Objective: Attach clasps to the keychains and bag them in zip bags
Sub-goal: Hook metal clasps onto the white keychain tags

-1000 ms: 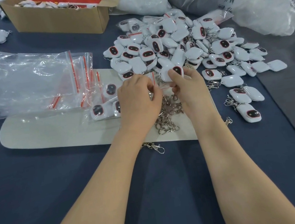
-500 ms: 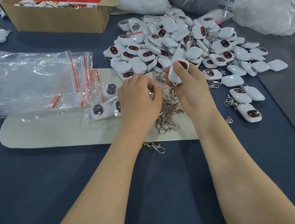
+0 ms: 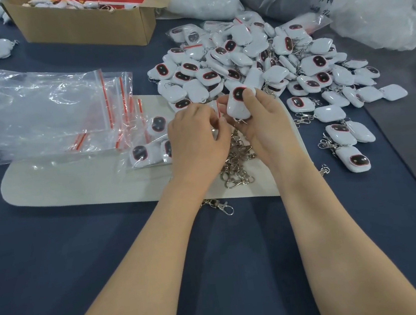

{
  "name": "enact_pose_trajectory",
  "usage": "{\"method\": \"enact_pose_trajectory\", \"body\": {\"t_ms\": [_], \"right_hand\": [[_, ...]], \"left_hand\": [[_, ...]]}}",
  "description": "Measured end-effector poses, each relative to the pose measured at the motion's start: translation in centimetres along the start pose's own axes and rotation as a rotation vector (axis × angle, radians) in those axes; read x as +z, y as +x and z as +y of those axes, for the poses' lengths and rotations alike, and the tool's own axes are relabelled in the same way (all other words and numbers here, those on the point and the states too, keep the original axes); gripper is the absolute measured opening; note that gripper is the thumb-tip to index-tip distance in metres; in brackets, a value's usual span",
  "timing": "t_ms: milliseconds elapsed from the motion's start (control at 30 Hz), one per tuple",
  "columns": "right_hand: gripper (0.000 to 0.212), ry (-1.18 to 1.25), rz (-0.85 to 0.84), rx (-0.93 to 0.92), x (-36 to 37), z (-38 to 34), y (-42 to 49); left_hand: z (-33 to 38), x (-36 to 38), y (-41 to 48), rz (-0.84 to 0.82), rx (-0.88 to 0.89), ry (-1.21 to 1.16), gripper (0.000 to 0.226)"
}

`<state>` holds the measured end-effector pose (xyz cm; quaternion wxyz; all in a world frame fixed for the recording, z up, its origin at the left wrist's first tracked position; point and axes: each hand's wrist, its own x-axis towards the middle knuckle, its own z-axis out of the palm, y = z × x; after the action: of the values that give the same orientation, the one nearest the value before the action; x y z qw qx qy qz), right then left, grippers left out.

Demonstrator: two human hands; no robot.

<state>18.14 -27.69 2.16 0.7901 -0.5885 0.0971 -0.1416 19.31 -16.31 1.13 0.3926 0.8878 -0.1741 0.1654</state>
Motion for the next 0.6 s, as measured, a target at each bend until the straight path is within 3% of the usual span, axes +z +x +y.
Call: {"method": "enact_pose_trajectory", "body": {"t_ms": [200, 467, 600], "right_hand": [[0.022, 0.051, -0.049, 0.058, 0.0, 0.1, 0.1], [0.017, -0.231, 0.125, -0.132, 0.1, 0.0, 0.1], [0.008, -0.375, 0.087, -0.269, 0.9, -0.3, -0.6]], "left_hand": [[0.0, 0.0, 0.0, 0.002, 0.001, -0.011, 0.018], [0.1, -0.1, 0.0, -0.003, -0.005, 0.001, 0.019], [0.2, -0.2, 0.1, -0.014, -0.007, 0.003, 0.018]]}}
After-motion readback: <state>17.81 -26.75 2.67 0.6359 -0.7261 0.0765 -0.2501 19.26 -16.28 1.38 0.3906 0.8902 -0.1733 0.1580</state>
